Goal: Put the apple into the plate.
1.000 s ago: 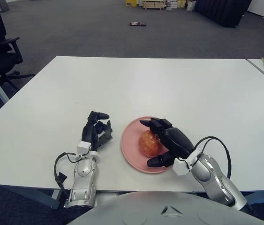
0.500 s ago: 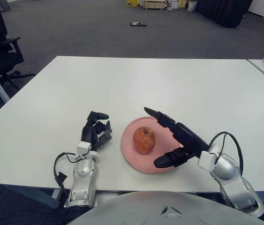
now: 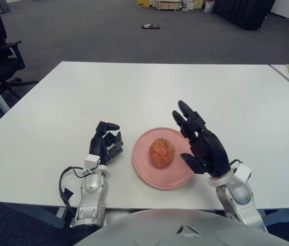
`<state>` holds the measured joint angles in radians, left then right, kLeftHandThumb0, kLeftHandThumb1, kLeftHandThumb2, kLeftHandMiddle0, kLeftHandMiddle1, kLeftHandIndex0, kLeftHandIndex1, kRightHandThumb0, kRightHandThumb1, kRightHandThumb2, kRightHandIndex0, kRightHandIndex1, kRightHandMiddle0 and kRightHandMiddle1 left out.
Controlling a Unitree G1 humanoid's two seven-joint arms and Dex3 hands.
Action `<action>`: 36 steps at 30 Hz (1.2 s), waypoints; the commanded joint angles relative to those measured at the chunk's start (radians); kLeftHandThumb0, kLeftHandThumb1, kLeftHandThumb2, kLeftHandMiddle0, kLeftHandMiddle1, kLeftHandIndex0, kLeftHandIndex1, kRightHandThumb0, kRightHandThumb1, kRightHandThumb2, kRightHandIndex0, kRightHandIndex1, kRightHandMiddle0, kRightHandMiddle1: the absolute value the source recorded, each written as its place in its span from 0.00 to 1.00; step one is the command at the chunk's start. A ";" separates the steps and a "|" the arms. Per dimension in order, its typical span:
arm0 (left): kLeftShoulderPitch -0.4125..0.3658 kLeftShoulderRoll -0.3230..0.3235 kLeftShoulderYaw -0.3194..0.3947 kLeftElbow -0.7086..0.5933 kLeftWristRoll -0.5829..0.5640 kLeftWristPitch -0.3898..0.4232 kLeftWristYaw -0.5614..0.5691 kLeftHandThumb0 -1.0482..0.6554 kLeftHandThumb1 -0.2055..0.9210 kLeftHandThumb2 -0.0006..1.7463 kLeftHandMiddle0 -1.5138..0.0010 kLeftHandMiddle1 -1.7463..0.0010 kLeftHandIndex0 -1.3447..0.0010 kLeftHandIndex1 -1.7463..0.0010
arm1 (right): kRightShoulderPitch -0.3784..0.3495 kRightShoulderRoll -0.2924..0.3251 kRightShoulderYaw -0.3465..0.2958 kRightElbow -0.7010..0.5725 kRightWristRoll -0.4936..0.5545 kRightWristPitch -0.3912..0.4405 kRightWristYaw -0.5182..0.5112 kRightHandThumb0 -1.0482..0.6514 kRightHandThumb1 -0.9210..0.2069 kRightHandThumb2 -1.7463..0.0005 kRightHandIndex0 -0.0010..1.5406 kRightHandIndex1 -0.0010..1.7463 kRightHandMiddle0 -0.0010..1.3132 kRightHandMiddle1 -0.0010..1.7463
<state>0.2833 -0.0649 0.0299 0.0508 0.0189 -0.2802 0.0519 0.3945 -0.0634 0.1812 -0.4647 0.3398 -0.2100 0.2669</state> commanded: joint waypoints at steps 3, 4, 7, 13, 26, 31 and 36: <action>-0.015 0.005 0.000 -0.001 0.010 -0.008 0.010 0.38 0.72 0.55 0.50 0.00 0.71 0.00 | -0.047 0.023 -0.137 0.055 0.120 -0.006 -0.019 0.00 0.00 0.66 0.04 0.04 0.00 0.03; -0.015 0.005 -0.001 -0.003 0.010 -0.003 0.010 0.38 0.72 0.55 0.50 0.00 0.71 0.00 | -0.045 0.035 -0.145 0.054 0.124 -0.002 -0.033 0.01 0.00 0.64 0.05 0.11 0.00 0.07; -0.014 0.005 -0.001 -0.007 0.005 0.004 0.007 0.38 0.72 0.55 0.51 0.00 0.71 0.00 | -0.034 0.080 -0.152 0.044 0.096 -0.005 -0.090 0.06 0.00 0.62 0.11 0.34 0.00 0.32; -0.015 0.007 0.001 -0.006 -0.011 -0.001 -0.004 0.38 0.72 0.55 0.54 0.00 0.71 0.00 | 0.006 0.174 -0.162 0.034 -0.032 -0.034 -0.240 0.14 0.00 0.59 0.21 0.63 0.09 0.75; -0.017 0.009 0.006 -0.012 -0.037 0.021 -0.017 0.38 0.73 0.54 0.56 0.00 0.72 0.00 | -0.010 0.251 -0.167 0.087 -0.187 -0.007 -0.471 0.37 0.29 0.44 0.51 0.99 0.31 1.00; -0.021 0.010 0.005 -0.006 -0.045 0.007 -0.024 0.38 0.73 0.54 0.57 0.00 0.72 0.00 | 0.002 0.232 -0.160 0.094 -0.190 0.052 -0.494 0.38 0.31 0.43 0.56 1.00 0.32 1.00; -0.022 0.013 0.005 -0.006 -0.046 0.010 -0.029 0.38 0.73 0.54 0.58 0.00 0.72 0.00 | 0.010 0.223 -0.157 0.080 -0.193 0.124 -0.508 0.38 0.31 0.43 0.60 1.00 0.32 1.00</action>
<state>0.2817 -0.0597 0.0347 0.0458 -0.0226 -0.2692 0.0316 0.4172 0.1277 0.0244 -0.3810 0.1476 -0.1271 -0.2298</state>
